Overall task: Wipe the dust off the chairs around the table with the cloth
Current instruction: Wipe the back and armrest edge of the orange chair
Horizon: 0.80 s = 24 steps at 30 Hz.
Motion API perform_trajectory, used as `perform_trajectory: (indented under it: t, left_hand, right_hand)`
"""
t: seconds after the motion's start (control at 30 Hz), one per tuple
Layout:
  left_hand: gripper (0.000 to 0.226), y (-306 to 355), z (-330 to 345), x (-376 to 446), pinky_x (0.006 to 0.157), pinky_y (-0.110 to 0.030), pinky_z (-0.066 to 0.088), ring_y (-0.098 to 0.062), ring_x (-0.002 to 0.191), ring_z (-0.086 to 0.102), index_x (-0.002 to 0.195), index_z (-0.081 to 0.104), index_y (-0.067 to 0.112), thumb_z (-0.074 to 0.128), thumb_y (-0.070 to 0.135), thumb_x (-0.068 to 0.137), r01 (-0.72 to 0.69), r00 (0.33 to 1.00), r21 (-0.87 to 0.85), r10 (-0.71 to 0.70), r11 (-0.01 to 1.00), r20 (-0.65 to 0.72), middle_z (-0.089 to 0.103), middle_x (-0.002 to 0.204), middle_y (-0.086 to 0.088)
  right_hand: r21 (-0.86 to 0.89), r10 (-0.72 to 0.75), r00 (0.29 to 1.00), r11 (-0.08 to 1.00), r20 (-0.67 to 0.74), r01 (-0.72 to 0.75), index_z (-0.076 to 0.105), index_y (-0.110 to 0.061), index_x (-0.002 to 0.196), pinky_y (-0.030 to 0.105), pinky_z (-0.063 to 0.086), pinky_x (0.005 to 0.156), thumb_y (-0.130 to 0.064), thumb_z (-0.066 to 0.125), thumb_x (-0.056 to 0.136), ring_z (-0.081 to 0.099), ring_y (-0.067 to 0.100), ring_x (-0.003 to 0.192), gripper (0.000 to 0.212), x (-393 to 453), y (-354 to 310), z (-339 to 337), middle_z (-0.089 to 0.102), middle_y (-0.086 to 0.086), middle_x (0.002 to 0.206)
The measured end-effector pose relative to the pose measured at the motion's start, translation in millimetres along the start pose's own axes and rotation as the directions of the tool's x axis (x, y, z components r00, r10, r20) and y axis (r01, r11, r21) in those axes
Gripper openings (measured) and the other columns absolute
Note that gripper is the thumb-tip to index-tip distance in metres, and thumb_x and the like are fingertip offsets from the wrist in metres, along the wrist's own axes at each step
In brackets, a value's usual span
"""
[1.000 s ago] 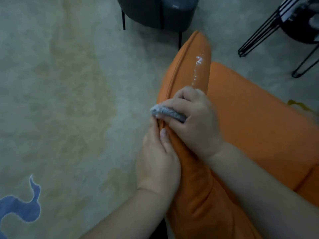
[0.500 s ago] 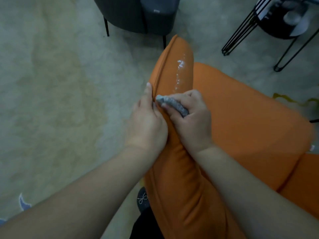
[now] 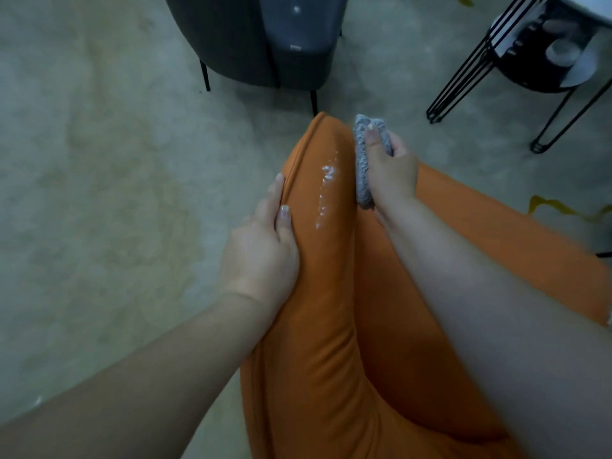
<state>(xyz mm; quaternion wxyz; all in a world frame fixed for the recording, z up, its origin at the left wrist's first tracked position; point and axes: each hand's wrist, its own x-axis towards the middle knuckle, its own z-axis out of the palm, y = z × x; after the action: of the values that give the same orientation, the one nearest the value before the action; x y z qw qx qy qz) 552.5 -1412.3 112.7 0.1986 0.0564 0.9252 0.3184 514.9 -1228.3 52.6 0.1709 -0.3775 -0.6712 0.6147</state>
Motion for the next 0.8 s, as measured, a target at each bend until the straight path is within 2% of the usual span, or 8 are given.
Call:
perform_trajectory:
  t: [0.17,0.27,0.37,0.43,0.5,0.57,0.63,0.8]
  left_hand:
    - [0.048,-16.0,13.1,11.3,0.099,-0.033,0.04,-0.021,0.125,0.051,0.148,0.03,0.037,0.034,0.03,0.1,-0.054,0.995,-0.029,0.051,0.998,-0.08,0.053,0.14,0.0]
    - [0.049,-21.7,17.6,13.0,0.094,-0.037,0.044,-0.027,0.119,0.055,0.146,0.035,0.033,0.033,0.035,0.097,-0.061,0.995,-0.013,0.06,0.998,-0.085,0.057,0.134,-0.005]
    - [0.05,-27.3,20.4,15.1,0.087,-0.03,0.042,-0.028,0.113,0.057,0.142,0.042,0.028,0.033,0.035,0.094,-0.103,0.988,-0.004,0.102,0.995,-0.115,0.06,0.128,-0.008]
    - [0.049,-27.4,20.1,16.0,0.085,-0.025,0.037,-0.026,0.114,0.056,0.143,0.042,0.027,0.034,0.032,0.094,-0.116,0.987,-0.003,0.115,0.993,-0.115,0.059,0.13,-0.007]
    - [0.05,-26.9,19.9,16.0,0.087,-0.02,0.033,-0.024,0.117,0.054,0.146,0.037,0.031,0.035,0.029,0.096,-0.125,0.986,0.01,0.125,0.992,-0.113,0.057,0.133,-0.006]
    - [0.049,-25.3,19.1,14.2,0.086,-0.005,0.027,-0.015,0.113,0.052,0.146,0.036,0.034,0.038,0.026,0.098,-0.144,0.977,0.003,0.143,0.99,-0.161,0.058,0.131,-0.001]
    - [0.049,-23.0,18.2,12.9,0.082,0.006,0.021,-0.008,0.11,0.047,0.146,0.036,0.035,0.041,0.023,0.099,-0.164,0.968,0.002,0.161,0.986,-0.19,0.057,0.128,0.007]
    - [0.048,-23.5,19.3,14.1,0.084,0.009,0.018,-0.009,0.117,0.048,0.146,0.037,0.034,0.041,0.022,0.1,-0.152,0.971,0.01,0.151,0.988,-0.186,0.051,0.13,0.014]
  right_hand:
    - [-0.208,-0.163,0.976,0.959,0.145,0.191,0.065,-0.014,0.122,0.01,0.045,0.086,-0.037,0.052,0.097,0.062,0.008,0.102,0.036,8.1,-1.5,18.0,0.07,-0.007,0.104]
    - [-0.201,-0.264,0.932,0.927,0.247,0.316,0.058,-0.019,0.131,0.025,0.036,0.109,-0.039,0.05,0.097,0.049,0.009,0.129,0.041,-17.9,5.7,7.8,0.059,0.004,0.134]
    - [-0.227,-0.37,0.867,0.861,0.333,0.454,0.061,-0.021,0.129,0.022,0.012,0.119,-0.042,0.047,0.096,0.034,-0.006,0.133,0.042,-46.0,13.1,1.8,0.054,-0.013,0.135]
    - [-0.206,-0.352,0.88,0.88,0.318,0.427,0.063,-0.02,0.126,0.02,0.015,0.117,-0.044,0.048,0.095,0.039,-0.007,0.13,0.043,-45.3,13.4,-0.1,0.058,-0.011,0.132]
    - [-0.126,-0.279,0.941,0.944,0.193,0.306,0.066,-0.016,0.118,0.014,0.036,0.101,-0.045,0.049,0.096,0.054,-0.007,0.111,0.04,-27.5,5.4,0.0,0.065,-0.009,0.116]
    - [-0.112,-0.22,0.971,0.967,0.09,0.23,0.066,-0.019,0.105,0.007,0.035,0.09,-0.042,0.045,0.097,0.052,-0.003,0.101,0.032,-7.2,-5.6,3.6,0.054,-0.01,0.109]
    - [-0.205,-0.185,0.971,0.955,0.153,0.214,0.066,-0.026,0.1,0.014,0.03,0.097,-0.044,0.04,0.094,0.044,0.009,0.111,0.032,1.5,-7.3,8.5,0.041,-0.005,0.113]
    - [-0.278,-0.146,0.965,0.938,0.218,0.205,0.048,-0.023,0.14,-0.005,0.029,0.081,-0.026,0.052,0.09,0.045,-0.015,0.092,0.051,-4.3,3.7,-9.9,0.04,-0.008,0.108]
